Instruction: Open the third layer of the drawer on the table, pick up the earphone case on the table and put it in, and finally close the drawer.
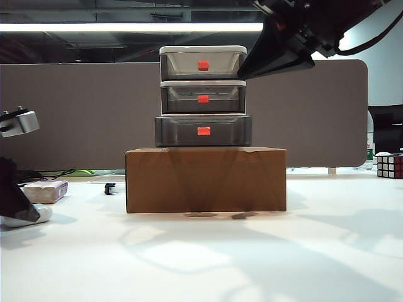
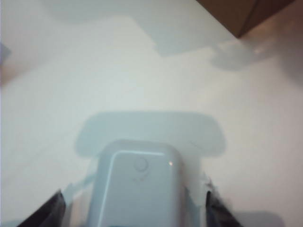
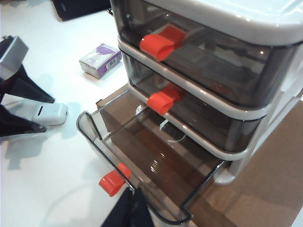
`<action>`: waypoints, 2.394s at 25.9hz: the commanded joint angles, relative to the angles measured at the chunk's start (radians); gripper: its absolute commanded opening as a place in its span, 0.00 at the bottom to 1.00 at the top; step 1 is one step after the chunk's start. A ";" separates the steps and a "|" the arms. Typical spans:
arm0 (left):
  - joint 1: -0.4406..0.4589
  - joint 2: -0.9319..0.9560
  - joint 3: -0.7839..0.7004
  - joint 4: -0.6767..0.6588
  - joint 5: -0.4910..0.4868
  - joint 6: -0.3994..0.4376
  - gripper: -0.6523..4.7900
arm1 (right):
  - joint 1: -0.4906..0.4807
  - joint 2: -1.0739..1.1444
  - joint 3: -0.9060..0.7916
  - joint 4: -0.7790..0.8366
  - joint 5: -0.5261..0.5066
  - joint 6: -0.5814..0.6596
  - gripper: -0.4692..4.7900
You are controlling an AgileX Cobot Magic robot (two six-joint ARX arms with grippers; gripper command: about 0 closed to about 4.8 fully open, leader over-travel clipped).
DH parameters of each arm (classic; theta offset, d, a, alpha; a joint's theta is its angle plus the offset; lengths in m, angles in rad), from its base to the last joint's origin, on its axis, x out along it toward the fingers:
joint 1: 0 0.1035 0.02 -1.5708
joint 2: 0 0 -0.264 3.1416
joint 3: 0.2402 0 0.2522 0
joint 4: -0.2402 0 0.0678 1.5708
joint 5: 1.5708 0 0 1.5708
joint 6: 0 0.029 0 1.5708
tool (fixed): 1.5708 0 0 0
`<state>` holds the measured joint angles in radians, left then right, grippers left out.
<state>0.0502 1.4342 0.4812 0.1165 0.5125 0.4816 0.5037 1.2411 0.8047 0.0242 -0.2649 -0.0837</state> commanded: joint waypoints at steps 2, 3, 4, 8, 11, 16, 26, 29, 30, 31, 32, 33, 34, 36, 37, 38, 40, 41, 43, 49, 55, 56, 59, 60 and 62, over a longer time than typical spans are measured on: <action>0.001 0.043 0.014 0.005 0.008 0.009 0.80 | 0.001 -0.005 0.003 0.008 0.000 -0.003 0.08; 0.001 0.050 0.014 0.005 0.008 0.009 0.80 | 0.001 -0.005 0.003 0.009 0.001 -0.003 0.08; 0.001 0.057 0.014 0.005 0.009 0.009 0.80 | 0.000 -0.005 0.003 0.009 0.001 -0.003 0.08; 0.001 0.079 0.014 0.011 0.026 0.016 0.69 | -0.001 -0.005 0.003 0.010 0.002 -0.003 0.08; 0.001 0.080 0.014 0.010 0.052 0.016 0.57 | -0.001 -0.005 0.003 0.010 0.005 -0.003 0.08; 0.001 0.079 0.014 0.005 0.102 0.016 0.35 | -0.001 -0.005 0.003 0.010 0.005 -0.003 0.08; -0.029 -0.207 0.017 0.010 0.207 -0.026 0.23 | -0.001 -0.005 0.003 0.010 0.005 -0.003 0.08; -0.111 -0.282 0.037 0.040 0.206 -0.026 0.25 | -0.002 -0.005 0.004 0.012 0.013 -0.003 0.08; -0.167 -0.285 0.071 0.040 0.199 -0.032 0.29 | -0.002 -0.005 0.004 0.014 0.022 -0.003 0.08; -0.207 -0.282 0.100 0.039 0.171 -0.039 0.29 | -0.002 -0.005 0.004 0.016 0.024 -0.003 0.08; -0.282 -0.268 0.155 0.041 0.109 -0.037 0.29 | -0.002 -0.007 0.004 0.017 0.023 -0.003 0.08; -0.311 -0.254 0.182 0.042 0.090 -0.036 0.29 | -0.002 -0.007 0.004 0.017 0.024 -0.003 0.08; -0.354 -0.217 0.238 0.042 0.073 -0.036 0.29 | -0.002 -0.011 0.004 0.014 0.024 -0.003 0.08; -0.389 -0.137 0.321 0.041 0.076 -0.037 0.29 | -0.002 -0.017 0.004 0.017 0.023 -0.002 0.08; -0.399 -0.111 0.343 0.041 0.078 -0.038 0.29 | -0.002 -0.019 0.004 0.016 0.024 -0.002 0.08; -0.430 -0.058 0.384 0.040 0.078 -0.038 0.29 | -0.002 -0.023 0.004 0.016 0.027 -0.003 0.08; -0.463 0.006 0.430 0.041 0.078 -0.037 0.29 | -0.002 -0.029 0.004 0.017 0.027 -0.002 0.08; -0.484 0.026 0.441 0.042 0.078 -0.037 0.29 | -0.002 -0.030 0.004 0.016 0.027 -0.002 0.08; -0.538 0.075 0.453 0.067 0.062 -0.036 0.29 | -0.002 -0.031 0.004 0.013 0.027 -0.003 0.08; -0.566 0.119 0.453 0.097 -0.006 -0.033 0.29 | -0.001 -0.032 0.004 0.000 0.027 -0.002 0.08; -0.566 0.118 0.453 0.124 -0.096 -0.033 0.29 | -0.001 -0.032 0.004 -0.002 0.027 -0.002 0.08; -0.566 0.118 0.453 0.124 -0.112 -0.033 0.29 | -0.001 -0.032 0.004 -0.003 0.027 -0.002 0.08; -0.566 0.118 0.453 0.120 -0.111 -0.033 0.45 | -0.001 -0.032 0.004 -0.004 0.027 -0.002 0.08; -0.566 0.118 0.453 0.113 -0.112 -0.034 0.59 | -0.001 -0.032 0.004 -0.004 0.027 -0.002 0.08; -0.566 0.118 0.453 0.095 -0.112 -0.039 0.59 | -0.001 -0.032 0.004 -0.004 0.027 -0.003 0.08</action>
<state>-0.5175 1.5536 0.9318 0.2085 0.4068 0.4511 0.5018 1.2140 0.8047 0.0147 -0.2367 -0.0837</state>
